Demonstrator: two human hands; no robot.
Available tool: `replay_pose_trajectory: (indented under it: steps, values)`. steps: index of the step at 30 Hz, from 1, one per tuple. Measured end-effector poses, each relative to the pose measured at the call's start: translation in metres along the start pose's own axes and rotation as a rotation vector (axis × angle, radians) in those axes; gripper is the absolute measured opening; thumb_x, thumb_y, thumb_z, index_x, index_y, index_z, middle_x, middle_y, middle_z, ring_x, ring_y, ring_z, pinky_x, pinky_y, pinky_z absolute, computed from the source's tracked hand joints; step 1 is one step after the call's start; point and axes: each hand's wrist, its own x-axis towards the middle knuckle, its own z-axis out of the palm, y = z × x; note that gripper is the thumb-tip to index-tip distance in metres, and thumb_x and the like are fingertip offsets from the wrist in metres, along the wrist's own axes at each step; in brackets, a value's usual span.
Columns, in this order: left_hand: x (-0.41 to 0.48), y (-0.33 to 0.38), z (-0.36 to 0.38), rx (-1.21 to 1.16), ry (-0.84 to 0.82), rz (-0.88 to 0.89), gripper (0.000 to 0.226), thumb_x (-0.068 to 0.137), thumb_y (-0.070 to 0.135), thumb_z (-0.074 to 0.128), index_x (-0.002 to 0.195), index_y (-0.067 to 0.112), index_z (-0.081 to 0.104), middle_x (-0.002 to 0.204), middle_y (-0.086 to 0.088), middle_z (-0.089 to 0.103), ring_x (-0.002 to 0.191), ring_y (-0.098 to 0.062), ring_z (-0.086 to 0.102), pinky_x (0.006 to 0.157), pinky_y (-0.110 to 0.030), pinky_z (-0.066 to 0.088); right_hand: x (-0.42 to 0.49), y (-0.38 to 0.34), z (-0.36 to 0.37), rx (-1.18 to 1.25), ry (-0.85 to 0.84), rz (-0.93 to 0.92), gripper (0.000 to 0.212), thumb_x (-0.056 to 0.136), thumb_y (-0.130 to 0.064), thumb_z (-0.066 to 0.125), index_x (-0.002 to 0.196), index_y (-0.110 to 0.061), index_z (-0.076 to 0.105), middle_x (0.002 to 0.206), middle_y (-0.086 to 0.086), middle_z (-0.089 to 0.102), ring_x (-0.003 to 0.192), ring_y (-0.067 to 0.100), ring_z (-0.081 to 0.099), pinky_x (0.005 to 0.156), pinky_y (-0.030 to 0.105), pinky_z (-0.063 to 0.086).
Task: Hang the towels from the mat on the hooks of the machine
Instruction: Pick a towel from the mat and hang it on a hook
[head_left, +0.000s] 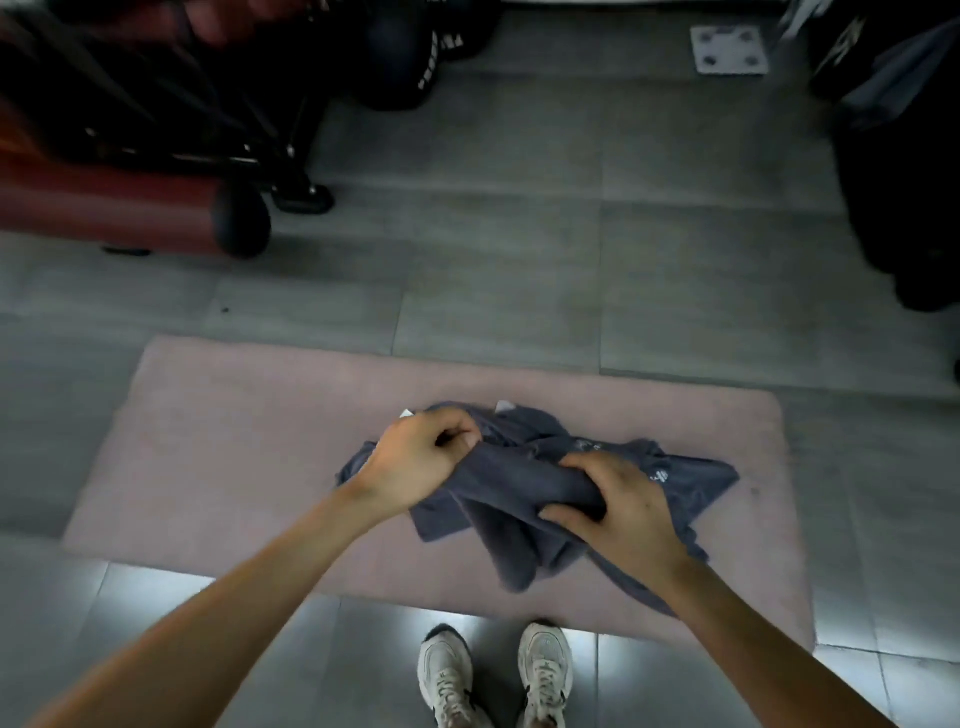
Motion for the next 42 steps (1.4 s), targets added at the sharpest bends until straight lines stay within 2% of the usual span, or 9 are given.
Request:
replay_pose_trajectory:
  steps: [5,7,10,14,19,22,24,29,42]
  values:
    - [-0.032,0.091,-0.072,-0.132,0.002,0.007,0.007,0.073,0.032,0.053,0.067,0.032,0.058,0.064,0.026,0.060,0.065,0.006,0.051,0.073,-0.026,0.044,-0.001,-0.068,-0.073,-0.112,0.108,-0.111,0.079,0.061,-0.067,0.068,0.122,-0.019,0.053,0.101,-0.004,0.061,0.094,0.012,0.052,0.078,0.020,0.039]
    - [-0.046,0.125,-0.102,-0.110,0.004,0.031,0.012,0.062,0.036,0.066,0.071,0.032,0.059,0.068,0.020,0.061,0.068,0.000,0.054,0.070,-0.028,0.045,0.002,-0.093,-0.097,-0.175,0.191,-0.152,0.071,0.066,-0.048,0.073,0.125,-0.018,0.047,0.095,0.000,0.060,0.088,0.018,0.054,0.073,0.028,0.046]
    - [-0.070,0.172,-0.144,0.085,0.000,0.110,0.036,0.051,0.033,0.074,0.081,0.040,0.055,0.083,0.012,0.064,0.076,-0.007,0.060,0.070,-0.027,0.046,0.015,-0.123,-0.137,-0.183,0.331,-0.166,0.049,0.072,-0.024,0.054,0.120,-0.019,0.044,0.094,0.006,0.060,0.081,0.028,0.061,0.064,0.036,0.054]
    - [-0.100,0.217,-0.187,0.293,0.094,0.213,0.041,0.061,0.022,0.079,0.091,0.038,0.055,0.088,0.014,0.064,0.078,-0.008,0.061,0.071,-0.024,0.048,0.027,-0.141,-0.193,-0.225,0.365,-0.204,0.030,0.072,-0.023,0.055,0.102,-0.019,0.056,0.104,-0.002,0.054,0.079,0.024,0.063,0.059,0.028,0.051]
    - [-0.117,0.259,-0.216,0.381,0.217,0.339,0.021,0.077,0.015,0.071,0.095,0.023,0.063,0.092,0.007,0.068,0.087,-0.011,0.062,0.083,-0.028,0.044,0.037,-0.147,-0.222,-0.186,0.339,-0.004,0.024,0.068,-0.002,0.071,0.091,-0.009,0.065,0.084,0.009,0.067,0.073,0.032,0.065,0.061,0.034,0.049]
    - [-0.122,0.279,-0.242,0.354,0.313,0.339,0.015,0.081,0.011,0.066,0.088,0.023,0.061,0.086,0.010,0.064,0.075,0.002,0.058,0.070,-0.015,0.042,0.042,-0.143,-0.229,-0.063,0.363,0.127,0.017,0.075,0.001,0.061,0.091,-0.007,0.064,0.083,0.010,0.068,0.077,0.032,0.064,0.063,0.032,0.041]
    - [-0.125,0.284,-0.266,0.297,0.355,0.299,0.015,0.083,0.011,0.065,0.084,0.025,0.060,0.084,0.011,0.063,0.072,0.005,0.058,0.069,-0.018,0.044,0.044,-0.136,-0.234,-0.024,0.383,0.242,0.018,0.078,-0.001,0.059,0.094,-0.007,0.065,0.084,0.014,0.069,0.082,0.036,0.063,0.065,0.035,0.041]
    - [-0.129,0.268,-0.316,0.167,0.447,0.171,0.007,0.084,0.010,0.064,0.089,0.015,0.065,0.095,-0.002,0.067,0.094,-0.019,0.061,0.090,-0.043,0.047,0.048,-0.111,-0.245,-0.004,0.328,0.428,0.018,0.083,-0.009,0.058,0.098,-0.006,0.067,0.088,0.017,0.070,0.091,0.036,0.064,0.073,0.036,0.044]
    - [-0.127,0.226,-0.317,0.220,0.481,0.086,0.006,0.083,0.022,0.068,0.082,0.017,0.068,0.082,-0.002,0.067,0.082,-0.018,0.061,0.074,-0.030,0.044,0.079,-0.202,-0.300,0.067,0.408,0.270,0.021,0.083,-0.007,0.058,0.098,-0.013,0.071,0.083,0.004,0.070,0.089,0.024,0.063,0.081,0.030,0.044]
